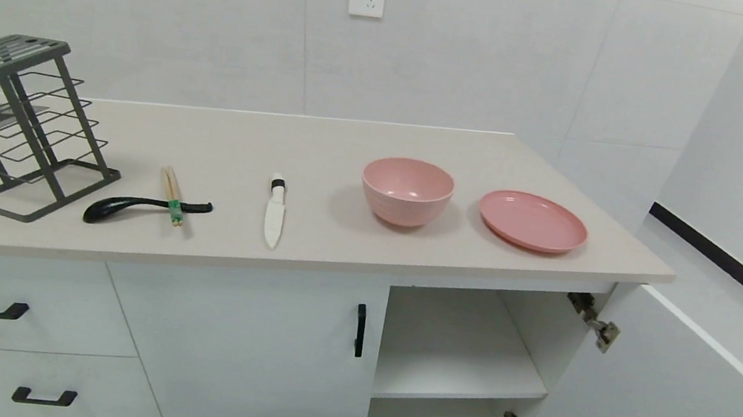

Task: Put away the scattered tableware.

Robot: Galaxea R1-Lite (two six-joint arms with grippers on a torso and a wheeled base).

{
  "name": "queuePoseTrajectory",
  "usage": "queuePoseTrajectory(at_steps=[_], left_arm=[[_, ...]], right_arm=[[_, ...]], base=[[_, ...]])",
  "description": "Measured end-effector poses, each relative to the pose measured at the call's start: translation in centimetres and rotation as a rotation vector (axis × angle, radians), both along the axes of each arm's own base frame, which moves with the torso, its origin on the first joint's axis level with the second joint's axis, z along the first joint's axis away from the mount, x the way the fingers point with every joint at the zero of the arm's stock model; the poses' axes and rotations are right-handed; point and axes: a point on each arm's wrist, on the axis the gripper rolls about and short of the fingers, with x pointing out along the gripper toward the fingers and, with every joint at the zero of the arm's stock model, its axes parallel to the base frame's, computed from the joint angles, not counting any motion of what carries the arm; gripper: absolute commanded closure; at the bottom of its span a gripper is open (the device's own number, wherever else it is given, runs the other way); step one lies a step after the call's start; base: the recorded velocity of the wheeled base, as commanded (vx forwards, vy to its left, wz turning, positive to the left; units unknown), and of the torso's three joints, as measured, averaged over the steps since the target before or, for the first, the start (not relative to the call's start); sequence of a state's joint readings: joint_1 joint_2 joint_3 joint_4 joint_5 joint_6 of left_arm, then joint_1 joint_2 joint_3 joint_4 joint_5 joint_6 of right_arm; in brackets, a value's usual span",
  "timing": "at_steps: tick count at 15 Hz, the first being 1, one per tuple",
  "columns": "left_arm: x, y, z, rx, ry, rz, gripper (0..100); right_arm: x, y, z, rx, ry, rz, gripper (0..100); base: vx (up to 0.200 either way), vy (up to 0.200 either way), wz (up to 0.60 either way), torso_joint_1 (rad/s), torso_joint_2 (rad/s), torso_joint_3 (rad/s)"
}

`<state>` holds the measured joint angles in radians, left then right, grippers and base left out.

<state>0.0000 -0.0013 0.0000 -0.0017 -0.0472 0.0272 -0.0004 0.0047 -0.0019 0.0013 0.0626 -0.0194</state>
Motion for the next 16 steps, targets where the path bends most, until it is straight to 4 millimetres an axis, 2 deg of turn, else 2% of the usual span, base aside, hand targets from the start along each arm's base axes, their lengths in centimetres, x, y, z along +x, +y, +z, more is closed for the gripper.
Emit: queuePoseTrajectory(at_steps=[13,16], left_arm=[[0.00,0.00,0.00,-0.003,0.001,0.001,0],[0.00,0.00,0.00,-0.003,0.000,0.002,0]], right_arm=[[0.00,0.00,0.00,0.000,-0.001,0.000,0],[0.00,0.00,0.01,0.002,-0.001,0.000,0]], base=[[0.000,0.000,0.00,0.301,-0.53,-0.255],[0.000,0.000,-0.60,0.136,-0.26,-0.121]])
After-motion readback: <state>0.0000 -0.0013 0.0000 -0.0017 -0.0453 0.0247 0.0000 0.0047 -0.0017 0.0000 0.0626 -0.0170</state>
